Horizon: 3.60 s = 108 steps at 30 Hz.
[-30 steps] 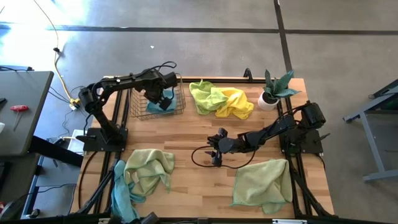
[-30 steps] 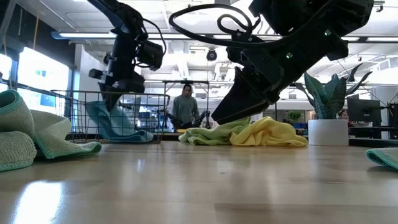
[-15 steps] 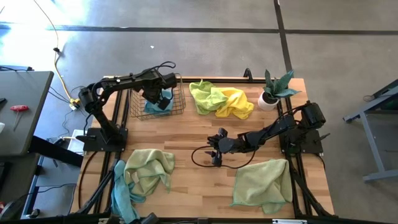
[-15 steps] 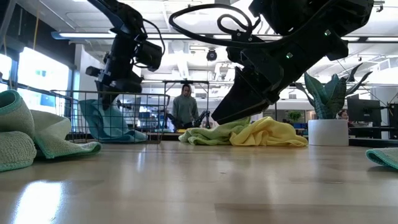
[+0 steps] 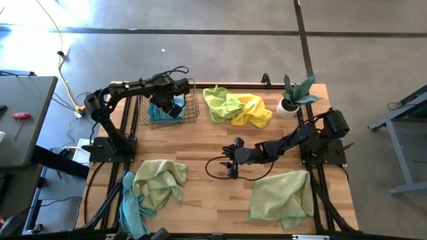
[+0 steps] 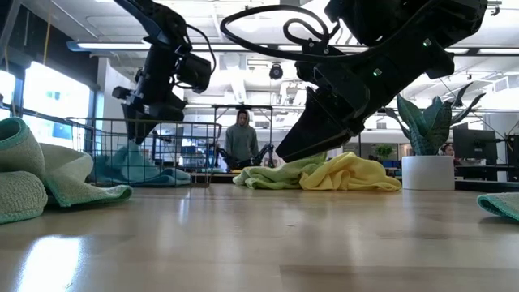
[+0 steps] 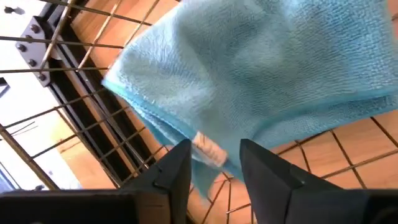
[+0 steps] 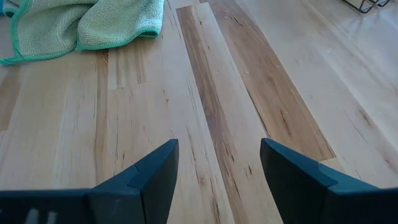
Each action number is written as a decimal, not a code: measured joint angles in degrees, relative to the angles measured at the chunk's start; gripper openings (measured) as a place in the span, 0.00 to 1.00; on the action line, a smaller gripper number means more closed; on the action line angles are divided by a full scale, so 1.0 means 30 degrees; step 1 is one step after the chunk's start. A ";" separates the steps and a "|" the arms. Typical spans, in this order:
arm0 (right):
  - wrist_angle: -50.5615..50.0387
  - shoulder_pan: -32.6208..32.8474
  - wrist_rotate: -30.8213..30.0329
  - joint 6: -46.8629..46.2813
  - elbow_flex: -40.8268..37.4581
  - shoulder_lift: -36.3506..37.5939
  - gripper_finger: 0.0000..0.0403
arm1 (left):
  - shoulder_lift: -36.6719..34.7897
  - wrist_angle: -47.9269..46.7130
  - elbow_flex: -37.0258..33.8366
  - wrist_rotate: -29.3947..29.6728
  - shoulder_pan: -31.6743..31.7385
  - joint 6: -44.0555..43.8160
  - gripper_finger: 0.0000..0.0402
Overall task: Fold microfiber towels
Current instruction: Put the folded blue towel into the wire basket, then fold the left green towel
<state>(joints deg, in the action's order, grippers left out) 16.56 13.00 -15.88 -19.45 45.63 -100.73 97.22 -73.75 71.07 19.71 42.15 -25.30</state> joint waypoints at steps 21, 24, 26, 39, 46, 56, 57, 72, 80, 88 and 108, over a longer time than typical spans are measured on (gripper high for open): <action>0.0002 0.0003 -0.0007 0.0004 0.0000 0.0000 0.55 | -0.0540 0.0850 0.0750 0.5871 -0.2704 -0.1656 0.32; 0.0000 -0.0003 -0.0007 -0.0003 0.0000 0.0000 0.55 | -0.1047 0.1136 0.1676 0.4371 -0.4166 -0.1218 0.32; 0.0000 -0.0002 -0.0007 0.0004 0.0000 -0.0001 0.55 | -0.1484 0.1288 0.2164 0.2979 -0.5450 -0.1204 0.32; 0.0277 0.0004 -0.0044 0.0004 0.0000 -0.0007 0.55 | -0.1742 0.1557 0.2280 0.1023 -1.7446 -0.6979 0.32; 0.1207 0.0000 -0.0044 -0.0526 -0.0007 -0.0010 0.55 | -0.1115 0.1667 0.2273 0.1216 -2.3356 -1.0256 0.32; 0.3377 0.0079 0.0068 -0.0564 -0.0007 -0.0102 0.55 | 0.1381 0.4341 0.2270 0.4317 -2.8498 -1.2364 0.32; 0.3749 0.0182 0.0185 -0.0567 -0.0007 -0.0222 0.55 | 0.1735 0.4552 0.2266 0.4317 -2.8710 -1.2358 0.32; 0.9887 0.2199 0.1807 0.2150 0.0072 -0.2632 0.55 | 0.3798 0.6301 0.2266 0.4080 -2.9791 -1.2020 0.31; 0.9951 0.2200 0.1750 0.4718 0.2363 -0.5123 0.55 | 0.3951 0.7353 0.2259 0.3976 -3.0115 -1.2021 0.31; 0.8073 0.2306 0.1391 0.9071 0.6543 -0.8595 0.55 | 0.3886 0.7702 0.2263 0.3211 -3.0480 -1.2981 0.31; 0.6654 0.0275 0.4371 0.9367 1.2371 -1.2466 0.55 | 0.3871 0.7683 0.2265 0.3137 -3.1597 -1.5016 0.31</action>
<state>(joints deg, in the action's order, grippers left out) 36.52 13.83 -2.76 8.65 82.74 -138.12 108.84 -50.70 77.86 29.12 -52.64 -70.35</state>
